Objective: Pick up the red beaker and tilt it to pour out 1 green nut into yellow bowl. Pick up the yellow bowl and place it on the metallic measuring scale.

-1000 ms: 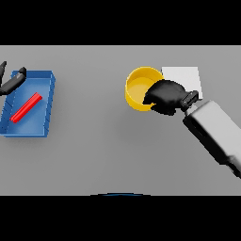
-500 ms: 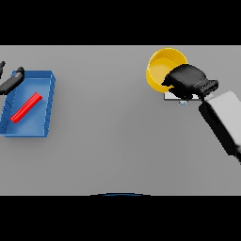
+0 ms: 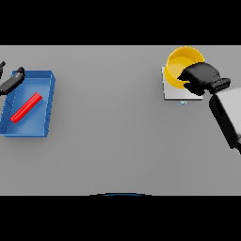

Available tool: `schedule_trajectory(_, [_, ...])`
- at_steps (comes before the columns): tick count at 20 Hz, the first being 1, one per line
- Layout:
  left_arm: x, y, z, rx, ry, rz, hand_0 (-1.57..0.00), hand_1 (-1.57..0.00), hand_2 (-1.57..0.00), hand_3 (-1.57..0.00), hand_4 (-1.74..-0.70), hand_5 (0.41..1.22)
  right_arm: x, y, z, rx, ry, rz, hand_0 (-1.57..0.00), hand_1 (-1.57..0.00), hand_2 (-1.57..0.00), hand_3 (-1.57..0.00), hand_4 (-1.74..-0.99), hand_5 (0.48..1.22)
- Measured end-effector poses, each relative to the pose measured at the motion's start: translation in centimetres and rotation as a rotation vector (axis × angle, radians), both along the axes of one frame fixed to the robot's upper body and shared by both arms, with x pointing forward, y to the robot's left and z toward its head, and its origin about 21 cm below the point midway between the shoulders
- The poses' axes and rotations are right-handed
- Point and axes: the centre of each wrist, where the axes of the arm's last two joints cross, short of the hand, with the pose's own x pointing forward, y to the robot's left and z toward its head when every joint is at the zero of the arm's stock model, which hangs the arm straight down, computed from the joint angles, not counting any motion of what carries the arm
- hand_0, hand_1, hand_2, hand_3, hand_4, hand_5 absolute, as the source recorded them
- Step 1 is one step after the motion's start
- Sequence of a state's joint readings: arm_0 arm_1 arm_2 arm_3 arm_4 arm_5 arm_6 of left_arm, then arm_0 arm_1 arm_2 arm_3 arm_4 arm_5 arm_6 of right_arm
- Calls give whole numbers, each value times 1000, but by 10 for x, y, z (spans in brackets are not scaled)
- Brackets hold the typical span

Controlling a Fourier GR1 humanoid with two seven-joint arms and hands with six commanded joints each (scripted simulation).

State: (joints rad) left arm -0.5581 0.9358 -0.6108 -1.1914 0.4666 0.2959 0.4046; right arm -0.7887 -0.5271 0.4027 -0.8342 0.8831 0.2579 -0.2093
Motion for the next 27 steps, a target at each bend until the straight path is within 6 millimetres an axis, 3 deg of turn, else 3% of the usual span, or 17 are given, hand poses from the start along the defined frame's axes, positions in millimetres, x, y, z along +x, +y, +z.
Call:
schedule_trajectory(5, [-1,1,-2,1,-1,3,1,1,1,1,-729,714,8,-9,-13,43,54,-34,-1548,-1571,-1393,-1407,-1741,1221])
schedule_trajectory(8, [-1,-2,-1,3,12,-3,1,1,1,1,-727,712,11,-9,-16,56,88,-67,-1417,-1571,-1363,-1487,-1741,1221])
schedule_trajectory(10, [1,-1,-1,5,8,4,1,1,1,1,-727,715,10,-10,-21,55,100,-61,-1397,-1571,-1385,-1363,-1741,1221])
schedule_trajectory(11, [2,-2,-2,3,12,0,1,1,1,1,-729,717,11,-8,-19,47,101,-74,-1332,-1459,-1423,-1198,-1741,1221])
schedule_trajectory(12, [2,0,-1,-1,16,-2,1,1,1,1,-730,720,10,-9,-19,55,109,-65,-1128,-1322,-1330,-1057,-1701,1221])
schedule_trajectory(14, [2,-2,-7,-1,15,-1,1,1,1,1,-733,728,10,-15,-17,74,117,-69,-721,-980,-1042,-833,-1619,1072])
schedule_trajectory(17, [2,-1,-6,-3,7,-7,1,1,1,1,-727,717,12,-14,-13,61,138,-94,-369,-582,-693,-613,-1539,933])
schedule_trajectory(21, [4,0,-8,-4,6,-4,1,1,1,1,-722,703,10,-14,-19,28,153,-59,-150,-243,-375,-449,-1469,842])
schedule_trajectory(27, [2,-2,-2,-7,5,-7,1,1,1,1,-720,693,11,-17,-19,16,175,-92,-39,-63,-103,-272,-1410,759])
